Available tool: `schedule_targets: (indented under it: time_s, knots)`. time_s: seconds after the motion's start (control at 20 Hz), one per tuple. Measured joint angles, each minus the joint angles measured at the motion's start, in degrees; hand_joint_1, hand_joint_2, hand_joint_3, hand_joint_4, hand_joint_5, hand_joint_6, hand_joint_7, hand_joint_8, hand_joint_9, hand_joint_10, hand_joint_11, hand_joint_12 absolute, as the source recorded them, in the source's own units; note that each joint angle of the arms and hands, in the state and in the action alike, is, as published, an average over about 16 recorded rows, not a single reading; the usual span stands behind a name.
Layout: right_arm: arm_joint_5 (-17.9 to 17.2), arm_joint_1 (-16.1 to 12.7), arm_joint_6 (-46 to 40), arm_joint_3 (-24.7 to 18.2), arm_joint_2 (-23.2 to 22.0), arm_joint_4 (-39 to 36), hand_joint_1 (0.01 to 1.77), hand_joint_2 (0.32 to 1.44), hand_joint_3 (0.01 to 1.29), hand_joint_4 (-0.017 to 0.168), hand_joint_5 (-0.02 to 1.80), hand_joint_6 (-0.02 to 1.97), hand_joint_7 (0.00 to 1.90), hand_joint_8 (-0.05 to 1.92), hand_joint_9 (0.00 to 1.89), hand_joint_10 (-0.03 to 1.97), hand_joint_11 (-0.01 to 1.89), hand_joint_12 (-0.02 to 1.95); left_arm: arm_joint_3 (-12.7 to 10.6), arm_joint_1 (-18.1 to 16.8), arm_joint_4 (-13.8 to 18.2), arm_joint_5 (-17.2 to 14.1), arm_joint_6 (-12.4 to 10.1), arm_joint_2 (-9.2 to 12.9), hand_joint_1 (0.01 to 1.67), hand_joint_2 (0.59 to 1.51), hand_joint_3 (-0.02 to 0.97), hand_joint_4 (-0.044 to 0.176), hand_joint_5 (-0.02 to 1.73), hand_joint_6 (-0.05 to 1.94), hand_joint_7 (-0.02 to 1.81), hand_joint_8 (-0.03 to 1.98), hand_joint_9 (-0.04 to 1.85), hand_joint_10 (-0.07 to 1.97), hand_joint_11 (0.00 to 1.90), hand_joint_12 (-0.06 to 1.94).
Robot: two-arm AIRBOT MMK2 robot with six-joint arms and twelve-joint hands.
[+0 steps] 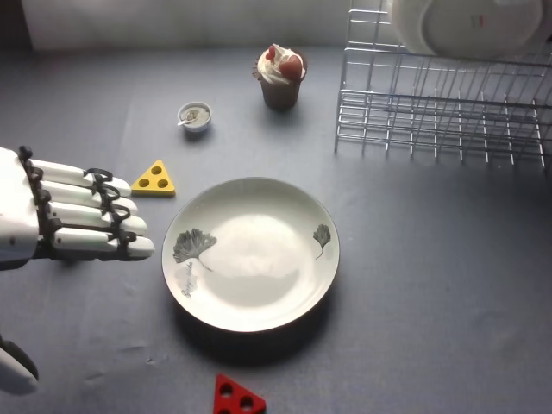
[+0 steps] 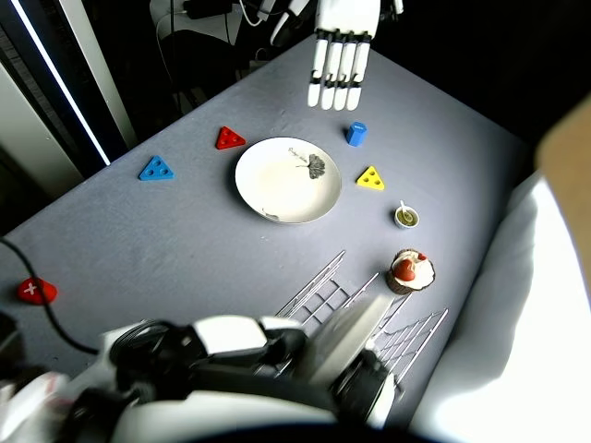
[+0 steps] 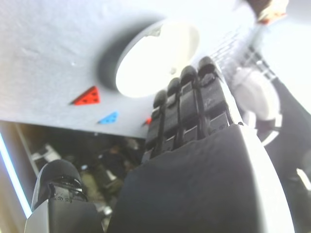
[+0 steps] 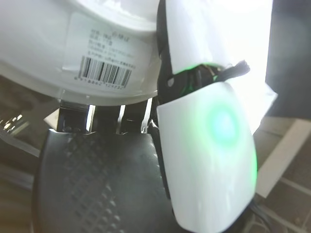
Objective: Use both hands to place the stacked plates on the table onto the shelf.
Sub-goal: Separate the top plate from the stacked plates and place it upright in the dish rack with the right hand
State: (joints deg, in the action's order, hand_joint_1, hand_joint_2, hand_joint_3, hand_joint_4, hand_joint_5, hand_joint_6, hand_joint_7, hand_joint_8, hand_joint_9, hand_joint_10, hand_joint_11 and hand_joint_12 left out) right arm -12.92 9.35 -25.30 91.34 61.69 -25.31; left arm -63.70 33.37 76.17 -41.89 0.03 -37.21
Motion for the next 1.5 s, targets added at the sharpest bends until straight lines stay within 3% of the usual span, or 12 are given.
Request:
schedule_targets:
  time_s: [0.3,0.9,1.1,1.5]
  knots:
    - [-2.1,1.3,-3.7,1.8,1.6,-3.2,1.5,0.95,0.01,-0.008,0.94,0.85,1.2,0.27,1.17,0.52,0.98,1.32,1.5,0.3,0.9,1.4,0.0,-1.6,0.15,0.943,0.014,0.0,0.08,0.01,0.11,0.01,0.12,0.01,0.1,0.01]
    - [-3.7,4.1,-5.9,4.4,4.5,-4.8,1.5,0.95,0.01,-0.008,0.96,0.82,1.22,0.26,1.17,0.52,0.99,1.33,3.1,2.9,-0.2,4.8,0.0,-4.9,0.16,0.936,0.013,-0.001,0.08,0.01,0.12,0.01,0.13,0.01,0.12,0.01]
    - [-4.1,4.7,-6.3,5.0,5.4,-5.2,1.46,0.96,0.01,-0.008,0.94,0.77,1.17,0.24,1.13,0.47,1.01,1.09,3.4,3.9,-0.7,6.1,0.0,-6.2,0.16,0.934,0.013,-0.001,0.08,0.01,0.12,0.01,0.13,0.01,0.13,0.01]
    - [-5.8,5.2,-6.6,5.6,6.2,-5.0,1.26,0.97,0.01,-0.005,0.84,0.37,0.99,0.12,1.0,0.22,0.99,0.49,3.2,5.1,-2.0,8.5,0.0,-8.4,0.18,0.931,0.012,-0.001,0.08,0.01,0.13,0.01,0.13,0.01,0.13,0.01]
